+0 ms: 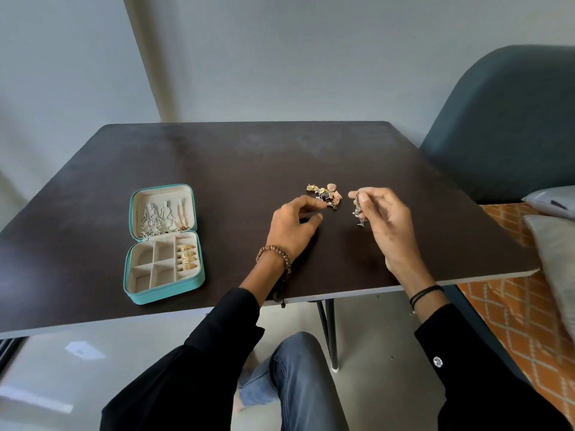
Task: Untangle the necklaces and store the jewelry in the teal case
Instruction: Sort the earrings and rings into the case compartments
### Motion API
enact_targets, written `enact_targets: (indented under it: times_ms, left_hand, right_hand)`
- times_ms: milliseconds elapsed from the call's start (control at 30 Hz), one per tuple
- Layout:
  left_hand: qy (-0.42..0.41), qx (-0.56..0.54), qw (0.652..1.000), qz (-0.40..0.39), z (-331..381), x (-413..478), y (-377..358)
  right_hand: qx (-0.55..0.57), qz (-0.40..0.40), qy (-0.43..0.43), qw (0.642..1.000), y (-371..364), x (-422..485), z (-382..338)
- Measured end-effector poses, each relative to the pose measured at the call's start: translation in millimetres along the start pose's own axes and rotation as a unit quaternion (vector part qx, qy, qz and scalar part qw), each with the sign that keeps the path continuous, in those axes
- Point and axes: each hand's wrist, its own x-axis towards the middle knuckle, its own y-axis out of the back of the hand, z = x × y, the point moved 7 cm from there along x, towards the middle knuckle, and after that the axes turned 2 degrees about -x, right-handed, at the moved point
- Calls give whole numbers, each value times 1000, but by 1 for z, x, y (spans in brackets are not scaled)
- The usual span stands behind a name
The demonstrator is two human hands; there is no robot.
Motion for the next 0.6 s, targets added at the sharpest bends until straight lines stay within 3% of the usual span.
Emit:
enact_targets:
  times_ms: [233,467,600]
  left_hand:
    - [-22,-41,999,-10,4,1,-1]
    - [-40,-96,992,-67,9,-1,-6]
    - [-35,-97,994,-47,6,-2,-3]
  right_hand:
    - [7,-16,-11,1000,-4,-4,-7]
    - [-77,-98,14,992,-19,-6,-9]
    - [-126,-124,36,984,-28,-8,-8]
